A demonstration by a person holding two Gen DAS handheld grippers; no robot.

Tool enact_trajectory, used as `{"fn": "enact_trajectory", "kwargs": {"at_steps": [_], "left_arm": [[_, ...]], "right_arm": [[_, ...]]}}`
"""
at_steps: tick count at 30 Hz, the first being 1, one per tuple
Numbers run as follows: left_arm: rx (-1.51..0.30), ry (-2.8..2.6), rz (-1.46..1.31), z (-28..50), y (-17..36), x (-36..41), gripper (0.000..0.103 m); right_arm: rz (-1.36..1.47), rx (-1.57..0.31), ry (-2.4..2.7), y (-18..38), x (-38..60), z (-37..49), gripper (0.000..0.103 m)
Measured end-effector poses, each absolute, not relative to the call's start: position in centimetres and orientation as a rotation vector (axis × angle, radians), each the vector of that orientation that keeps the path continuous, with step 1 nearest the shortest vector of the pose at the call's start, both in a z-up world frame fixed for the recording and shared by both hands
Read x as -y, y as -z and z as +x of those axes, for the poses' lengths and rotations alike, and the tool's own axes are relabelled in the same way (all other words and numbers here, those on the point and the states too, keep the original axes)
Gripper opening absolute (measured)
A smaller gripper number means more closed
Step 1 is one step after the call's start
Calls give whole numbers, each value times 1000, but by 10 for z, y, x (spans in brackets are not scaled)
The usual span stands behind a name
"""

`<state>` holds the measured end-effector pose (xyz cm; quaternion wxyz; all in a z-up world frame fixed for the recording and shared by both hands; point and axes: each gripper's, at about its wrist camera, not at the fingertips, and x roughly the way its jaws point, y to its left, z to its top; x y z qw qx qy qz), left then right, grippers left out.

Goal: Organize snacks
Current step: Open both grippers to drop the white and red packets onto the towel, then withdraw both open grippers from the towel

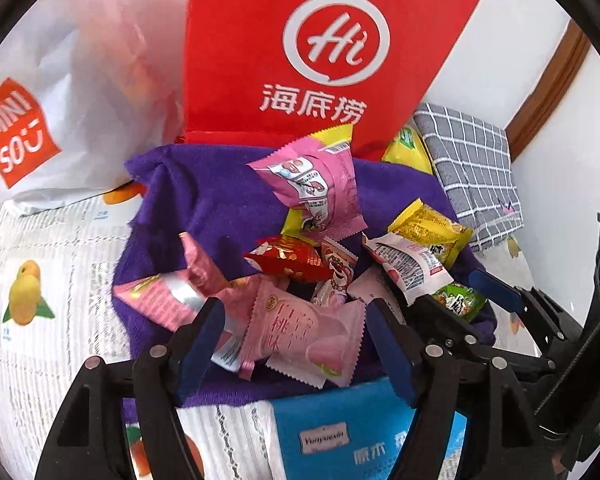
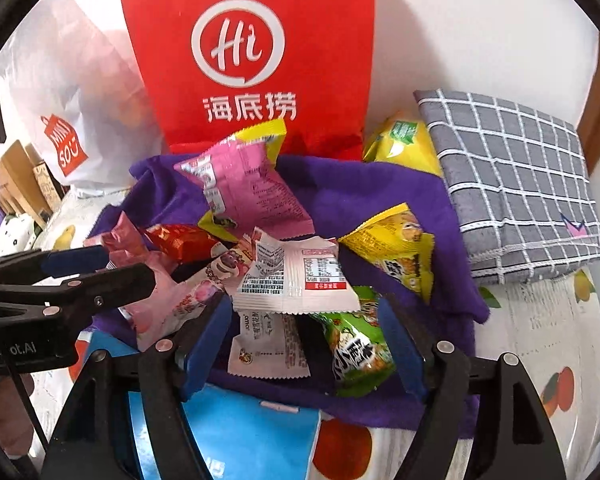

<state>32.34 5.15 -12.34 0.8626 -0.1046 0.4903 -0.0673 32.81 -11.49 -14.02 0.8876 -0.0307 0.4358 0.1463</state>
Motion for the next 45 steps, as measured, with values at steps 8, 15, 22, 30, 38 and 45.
{"fn": "enact_trajectory", "kwargs": {"at_steps": [8, 15, 22, 30, 38, 45], "left_arm": [[-1017, 129, -206, 304, 108, -53, 80], [-988, 108, -197, 282, 89, -50, 86], [-938, 87, -166, 249, 65, -43, 87], [-870, 48, -127, 206, 38, -32, 88], [-808, 32, -100, 164, 14, -16, 92], [-746, -3, -72, 134, -3, -5, 95]], "right_arm": [[-7, -886, -276, 116, 122, 313, 78], [-3, -845, -235, 94, 128, 290, 88], [-13, -834, -176, 68, 143, 258, 88], [45, -813, -174, 45, 168, 219, 88], [29, -753, -144, 26, 184, 175, 101], [54, -738, -135, 16, 199, 145, 103]]}}
